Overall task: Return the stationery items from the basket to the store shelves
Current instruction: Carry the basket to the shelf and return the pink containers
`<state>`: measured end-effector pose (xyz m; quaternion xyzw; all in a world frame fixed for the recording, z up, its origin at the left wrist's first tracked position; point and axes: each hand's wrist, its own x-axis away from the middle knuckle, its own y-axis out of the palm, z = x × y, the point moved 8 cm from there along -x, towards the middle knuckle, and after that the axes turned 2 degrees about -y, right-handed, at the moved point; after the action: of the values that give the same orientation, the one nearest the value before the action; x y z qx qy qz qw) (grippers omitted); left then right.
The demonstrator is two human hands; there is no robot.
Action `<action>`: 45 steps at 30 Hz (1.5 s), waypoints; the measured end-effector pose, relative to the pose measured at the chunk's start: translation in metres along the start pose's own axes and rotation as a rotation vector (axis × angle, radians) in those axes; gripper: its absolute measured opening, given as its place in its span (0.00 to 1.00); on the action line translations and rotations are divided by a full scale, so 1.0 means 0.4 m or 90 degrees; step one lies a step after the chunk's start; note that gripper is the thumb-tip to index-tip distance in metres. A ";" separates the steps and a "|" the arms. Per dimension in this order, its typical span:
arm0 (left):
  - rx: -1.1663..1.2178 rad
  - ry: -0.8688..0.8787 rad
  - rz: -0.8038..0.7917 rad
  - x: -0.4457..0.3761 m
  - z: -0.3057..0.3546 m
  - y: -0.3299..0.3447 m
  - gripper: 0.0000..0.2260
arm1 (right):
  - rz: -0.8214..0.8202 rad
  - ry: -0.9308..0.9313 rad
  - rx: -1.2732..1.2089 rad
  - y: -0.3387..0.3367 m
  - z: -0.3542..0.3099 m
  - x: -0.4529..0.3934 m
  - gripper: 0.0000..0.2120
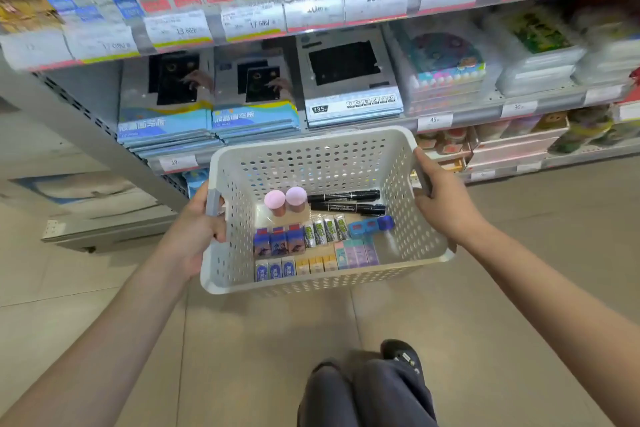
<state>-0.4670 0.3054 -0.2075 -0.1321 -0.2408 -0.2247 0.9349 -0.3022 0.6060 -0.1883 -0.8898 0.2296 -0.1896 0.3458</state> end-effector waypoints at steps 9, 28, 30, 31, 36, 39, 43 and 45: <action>0.022 -0.003 -0.024 0.272 0.320 -0.043 0.35 | 0.017 0.005 -0.006 -0.313 -0.268 0.165 0.34; -0.019 -0.008 -0.096 0.572 0.737 0.002 0.43 | 0.073 0.031 -0.009 -0.718 -0.496 0.372 0.33; -0.014 -0.014 -0.108 0.577 0.747 0.038 0.43 | 0.085 0.029 -0.009 -0.747 -0.477 0.377 0.33; -0.017 -0.013 -0.110 0.580 0.754 0.057 0.43 | 0.089 0.028 -0.010 -0.763 -0.467 0.378 0.33; -0.016 -0.002 -0.104 0.601 0.784 0.173 0.42 | 0.095 0.021 -0.032 -0.861 -0.401 0.384 0.32; 0.010 -0.015 -0.088 0.616 0.787 0.259 0.37 | 0.086 0.009 -0.023 -0.936 -0.354 0.375 0.33; 0.040 -0.062 -0.094 0.634 0.779 0.390 0.25 | 0.069 -0.002 0.005 -1.027 -0.282 0.354 0.34; 0.043 -0.074 -0.097 0.646 0.778 0.457 0.24 | 0.062 -0.008 0.014 -1.066 -0.241 0.343 0.34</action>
<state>-0.2978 0.4818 0.1630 -0.0950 -0.3112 -0.2786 0.9036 -0.1186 0.7606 0.2022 -0.8748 0.2687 -0.1694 0.3657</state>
